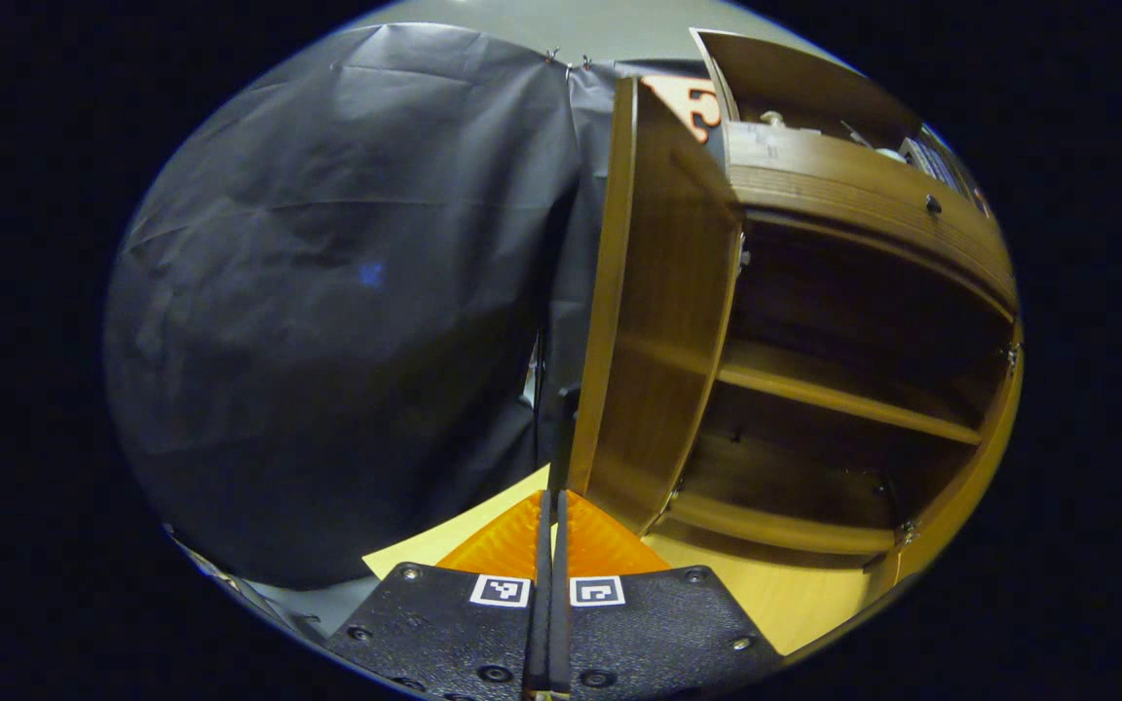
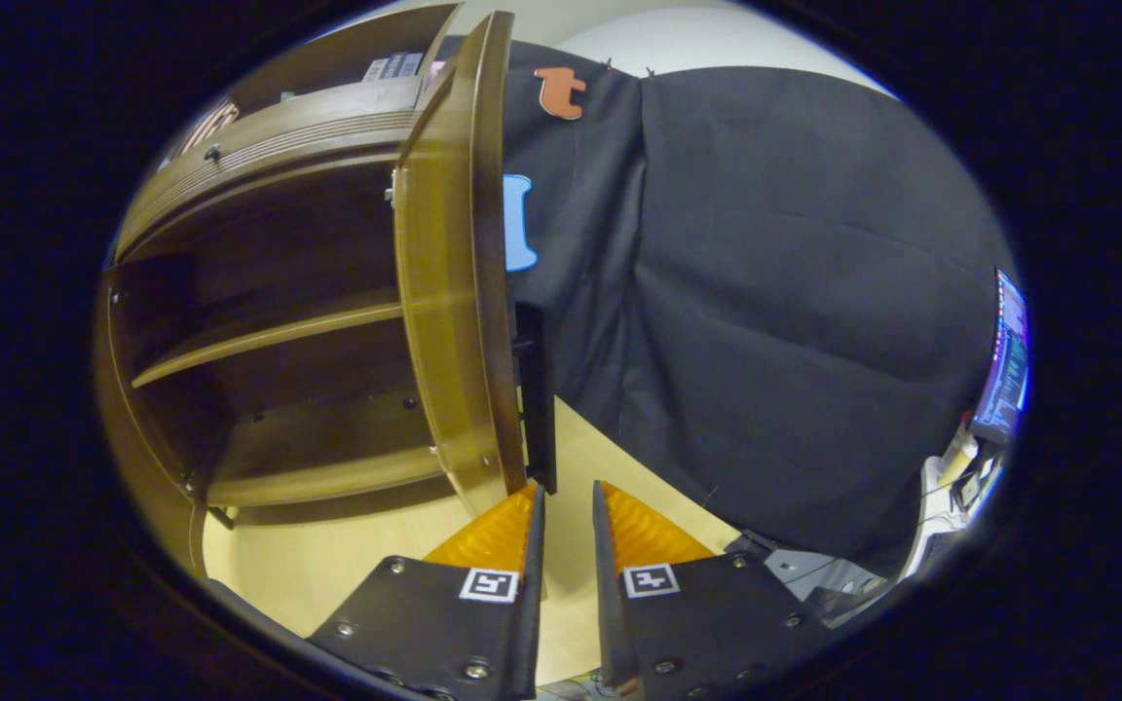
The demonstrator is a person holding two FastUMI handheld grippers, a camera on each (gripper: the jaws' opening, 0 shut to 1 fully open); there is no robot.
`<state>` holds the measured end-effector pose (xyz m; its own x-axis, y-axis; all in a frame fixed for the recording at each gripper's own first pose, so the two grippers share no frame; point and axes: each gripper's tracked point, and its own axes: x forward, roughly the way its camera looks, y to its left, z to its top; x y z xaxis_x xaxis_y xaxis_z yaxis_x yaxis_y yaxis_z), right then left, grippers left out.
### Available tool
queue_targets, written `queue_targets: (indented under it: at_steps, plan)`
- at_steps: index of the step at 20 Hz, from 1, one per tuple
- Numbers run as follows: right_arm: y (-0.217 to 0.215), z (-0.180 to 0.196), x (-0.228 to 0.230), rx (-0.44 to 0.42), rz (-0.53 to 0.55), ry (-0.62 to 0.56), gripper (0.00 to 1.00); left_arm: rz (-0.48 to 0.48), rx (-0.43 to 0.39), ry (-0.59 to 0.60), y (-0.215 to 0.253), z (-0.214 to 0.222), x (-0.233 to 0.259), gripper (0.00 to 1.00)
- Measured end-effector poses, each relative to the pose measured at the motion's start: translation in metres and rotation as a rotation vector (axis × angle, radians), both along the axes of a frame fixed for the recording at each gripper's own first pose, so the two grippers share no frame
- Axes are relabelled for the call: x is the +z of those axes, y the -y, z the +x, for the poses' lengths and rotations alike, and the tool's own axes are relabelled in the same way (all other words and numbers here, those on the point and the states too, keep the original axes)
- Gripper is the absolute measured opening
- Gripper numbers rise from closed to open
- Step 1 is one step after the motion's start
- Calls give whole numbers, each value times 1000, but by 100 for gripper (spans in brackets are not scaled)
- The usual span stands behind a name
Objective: Open the right door of the double-door shoe cabinet with the right hand, and open the left door with the left hand.
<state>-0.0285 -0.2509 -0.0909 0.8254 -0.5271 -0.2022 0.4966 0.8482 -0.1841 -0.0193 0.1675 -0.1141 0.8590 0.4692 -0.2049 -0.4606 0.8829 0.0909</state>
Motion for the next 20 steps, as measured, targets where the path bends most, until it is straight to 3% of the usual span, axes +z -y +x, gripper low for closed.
queue_targets:
  at_steps: [6, 9, 12, 15, 20]
  plan:
    - [-33, -9, 59, 15, -100, 182, 25, 113, -141, 90, 61, 15, 60, 1]
    - [-69, -8, 91, 106, -161, 268, 25, 109, -256, 117, 107, 24, 73, 1]
    - [-116, -1, 102, 229, -113, 311, 27, 103, -365, 133, 155, 37, 79, 1]
    - [-158, 7, 100, 342, -66, 309, 31, 54, -452, 147, 198, 43, 81, 1]
    - [-203, 6, 82, 469, -14, 238, 28, 5, -561, 154, 242, 34, 82, 0]
